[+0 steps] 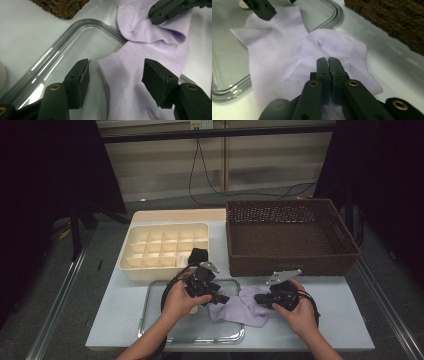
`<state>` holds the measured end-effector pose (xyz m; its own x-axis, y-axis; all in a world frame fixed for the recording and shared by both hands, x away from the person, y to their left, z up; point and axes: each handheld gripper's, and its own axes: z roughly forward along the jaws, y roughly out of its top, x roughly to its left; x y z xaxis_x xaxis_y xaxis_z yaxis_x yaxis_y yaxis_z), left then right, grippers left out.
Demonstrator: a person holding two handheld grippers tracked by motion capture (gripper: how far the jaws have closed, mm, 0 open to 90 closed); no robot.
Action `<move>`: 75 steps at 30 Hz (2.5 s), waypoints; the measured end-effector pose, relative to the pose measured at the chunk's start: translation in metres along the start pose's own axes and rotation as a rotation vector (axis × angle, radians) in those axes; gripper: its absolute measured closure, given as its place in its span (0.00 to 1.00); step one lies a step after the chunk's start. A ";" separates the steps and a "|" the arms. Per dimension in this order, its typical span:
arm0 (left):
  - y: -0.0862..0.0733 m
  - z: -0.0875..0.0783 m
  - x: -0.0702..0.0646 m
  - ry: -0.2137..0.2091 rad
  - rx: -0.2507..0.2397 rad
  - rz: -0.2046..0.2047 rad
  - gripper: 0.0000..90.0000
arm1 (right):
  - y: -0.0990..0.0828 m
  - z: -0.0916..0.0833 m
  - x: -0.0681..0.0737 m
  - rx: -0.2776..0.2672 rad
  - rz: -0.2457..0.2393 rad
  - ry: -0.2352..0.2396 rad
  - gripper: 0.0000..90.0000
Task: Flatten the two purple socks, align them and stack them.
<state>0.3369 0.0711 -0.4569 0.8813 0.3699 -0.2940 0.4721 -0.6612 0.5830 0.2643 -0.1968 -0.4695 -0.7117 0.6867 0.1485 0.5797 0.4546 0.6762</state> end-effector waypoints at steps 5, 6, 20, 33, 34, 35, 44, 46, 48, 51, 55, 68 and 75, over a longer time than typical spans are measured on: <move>0.000 0.001 0.000 -0.006 -0.002 0.000 0.43 | 0.003 -0.008 -0.001 -0.026 -0.016 0.024 0.99; -0.001 0.001 0.000 -0.004 -0.003 -0.003 0.43 | 0.003 -0.009 -0.001 -0.026 -0.019 0.027 0.99; -0.001 -0.001 0.000 0.001 0.016 0.007 0.48 | 0.003 -0.024 -0.010 -0.029 -0.005 -0.011 0.88; -0.001 -0.006 0.001 0.008 0.002 -0.012 0.49 | 0.013 0.017 -0.017 0.036 0.060 -0.123 0.75; -0.002 -0.007 0.002 0.009 0.004 -0.011 0.50 | 0.012 0.016 -0.018 0.021 0.062 -0.140 0.87; -0.002 -0.007 0.002 0.006 0.000 -0.019 0.50 | 0.012 0.015 -0.019 0.024 0.072 -0.119 0.91; -0.002 -0.005 0.001 0.011 -0.009 -0.027 0.50 | 0.019 0.002 -0.013 -0.031 0.022 -0.067 0.93; -0.001 -0.005 0.001 0.017 0.017 -0.003 0.50 | 0.026 -0.005 -0.005 -0.052 -0.021 -0.037 0.92; -0.001 -0.004 0.002 -0.003 0.017 0.002 0.50 | 0.030 -0.006 0.000 -0.062 -0.037 -0.017 0.92; 0.000 -0.004 -0.001 -0.003 -0.012 -0.022 0.49 | 0.036 -0.005 0.010 -0.076 -0.078 0.033 0.91; 0.001 -0.006 -0.002 -0.018 -0.025 -0.019 0.48 | 0.041 0.001 0.018 -0.073 -0.122 0.065 0.88; 0.009 0.003 -0.006 -0.026 -0.015 -0.002 0.48 | 0.024 0.007 0.018 -0.030 -0.076 0.053 0.72; 0.020 0.016 -0.014 -0.076 0.005 0.059 0.48 | 0.018 0.005 0.018 -0.027 -0.067 0.038 0.67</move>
<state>0.3343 0.0424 -0.4538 0.9068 0.2796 -0.3156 0.4188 -0.6839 0.5974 0.2636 -0.1734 -0.4580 -0.7634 0.6328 0.1294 0.5198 0.4830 0.7046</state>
